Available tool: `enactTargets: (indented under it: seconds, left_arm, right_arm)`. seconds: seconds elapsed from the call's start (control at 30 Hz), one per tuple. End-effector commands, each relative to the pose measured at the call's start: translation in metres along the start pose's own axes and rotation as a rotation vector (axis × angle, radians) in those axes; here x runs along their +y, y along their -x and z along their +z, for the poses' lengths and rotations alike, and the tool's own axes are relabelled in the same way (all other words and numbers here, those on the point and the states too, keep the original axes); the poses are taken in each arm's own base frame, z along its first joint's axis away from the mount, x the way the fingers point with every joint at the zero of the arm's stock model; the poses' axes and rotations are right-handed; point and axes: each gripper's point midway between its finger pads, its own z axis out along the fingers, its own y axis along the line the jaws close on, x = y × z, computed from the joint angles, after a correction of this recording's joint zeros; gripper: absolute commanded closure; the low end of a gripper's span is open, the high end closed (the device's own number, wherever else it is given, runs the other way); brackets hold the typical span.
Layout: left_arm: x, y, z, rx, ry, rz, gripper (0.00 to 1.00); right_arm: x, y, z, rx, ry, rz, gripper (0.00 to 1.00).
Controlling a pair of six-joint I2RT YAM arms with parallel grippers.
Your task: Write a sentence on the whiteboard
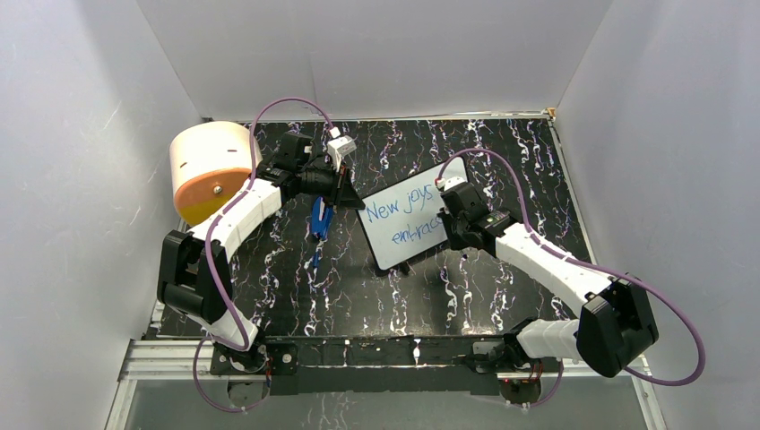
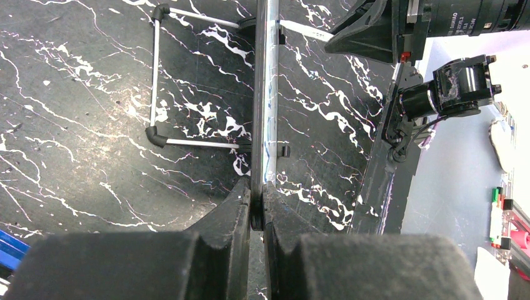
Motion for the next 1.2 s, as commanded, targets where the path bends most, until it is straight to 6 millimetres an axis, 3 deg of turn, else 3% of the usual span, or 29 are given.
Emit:
enactTargets:
  seconds: [0.0, 0.4, 1.0, 1.17]
  left_arm:
    - [0.007, -0.01, 0.0, 0.042, 0.03, 0.008, 1.0]
    - [0.007, -0.011, 0.0, 0.042, 0.033, 0.008, 1.0]
    - [0.007, -0.011, 0.0, 0.043, 0.032, 0.007, 1.0]
    - [0.008, -0.009, -0.001, 0.04, 0.045, 0.011, 1.0]
  right_arm:
    - [-0.006, 0.022, -0.002, -0.082, -0.039, 0.036, 1.0]
    - [-0.014, 0.024, -0.013, -0.108, -0.049, 0.05, 1.0]
    - [-0.009, 0.023, 0.006, -0.079, -0.016, 0.044, 1.0]
    - [-0.013, 0.028, -0.009, -0.116, -0.022, 0.052, 1.0]
